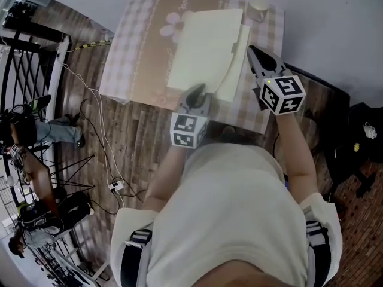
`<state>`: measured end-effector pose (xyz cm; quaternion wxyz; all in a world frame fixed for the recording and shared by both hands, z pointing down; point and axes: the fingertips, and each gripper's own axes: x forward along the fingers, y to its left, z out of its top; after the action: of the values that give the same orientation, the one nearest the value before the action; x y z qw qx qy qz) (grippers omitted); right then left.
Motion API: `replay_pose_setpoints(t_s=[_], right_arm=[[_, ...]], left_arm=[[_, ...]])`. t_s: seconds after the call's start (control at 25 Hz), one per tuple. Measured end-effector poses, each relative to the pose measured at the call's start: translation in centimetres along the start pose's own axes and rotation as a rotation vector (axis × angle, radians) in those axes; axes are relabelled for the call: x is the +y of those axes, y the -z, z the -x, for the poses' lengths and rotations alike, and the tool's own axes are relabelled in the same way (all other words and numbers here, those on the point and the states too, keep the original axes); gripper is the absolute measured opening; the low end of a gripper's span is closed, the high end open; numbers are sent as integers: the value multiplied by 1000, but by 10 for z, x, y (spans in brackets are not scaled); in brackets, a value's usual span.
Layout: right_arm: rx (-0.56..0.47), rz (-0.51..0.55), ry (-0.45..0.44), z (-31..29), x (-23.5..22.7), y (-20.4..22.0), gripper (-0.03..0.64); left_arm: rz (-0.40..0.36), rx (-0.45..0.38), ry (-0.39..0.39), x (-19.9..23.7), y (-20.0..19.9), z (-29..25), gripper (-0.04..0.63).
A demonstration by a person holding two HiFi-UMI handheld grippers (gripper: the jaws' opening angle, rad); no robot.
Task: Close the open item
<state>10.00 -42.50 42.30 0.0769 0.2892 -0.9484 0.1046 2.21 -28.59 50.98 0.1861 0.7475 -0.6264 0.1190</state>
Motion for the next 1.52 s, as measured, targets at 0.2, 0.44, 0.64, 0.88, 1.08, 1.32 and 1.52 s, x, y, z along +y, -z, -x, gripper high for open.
replay_pose_setpoints(t_s=[0.2, 0.44, 0.64, 0.88, 1.08, 1.32, 1.52], right_arm=[[64, 18, -9, -21, -2, 17, 0], [149, 47, -15, -42, -8, 44, 2], [222, 65, -21, -56, -9, 72, 2], [297, 90, -14, -67, -12, 100, 2], [311, 108, -27, -75, -11, 113, 2], [297, 124, -27, -79, -13, 122, 0], [281, -2, -15, -76, -19, 130, 0]], left_arm=[[-39, 59, 17, -8, 14, -10, 63], [-54, 101, 32, -12, 25, -19, 66], [-66, 129, 34, -14, 33, -24, 69], [-60, 151, 25, -16, 38, -26, 75], [-50, 163, 19, -15, 39, -29, 83], [-66, 172, 15, -16, 40, -31, 89], [-109, 189, 3, -18, 44, -32, 94]])
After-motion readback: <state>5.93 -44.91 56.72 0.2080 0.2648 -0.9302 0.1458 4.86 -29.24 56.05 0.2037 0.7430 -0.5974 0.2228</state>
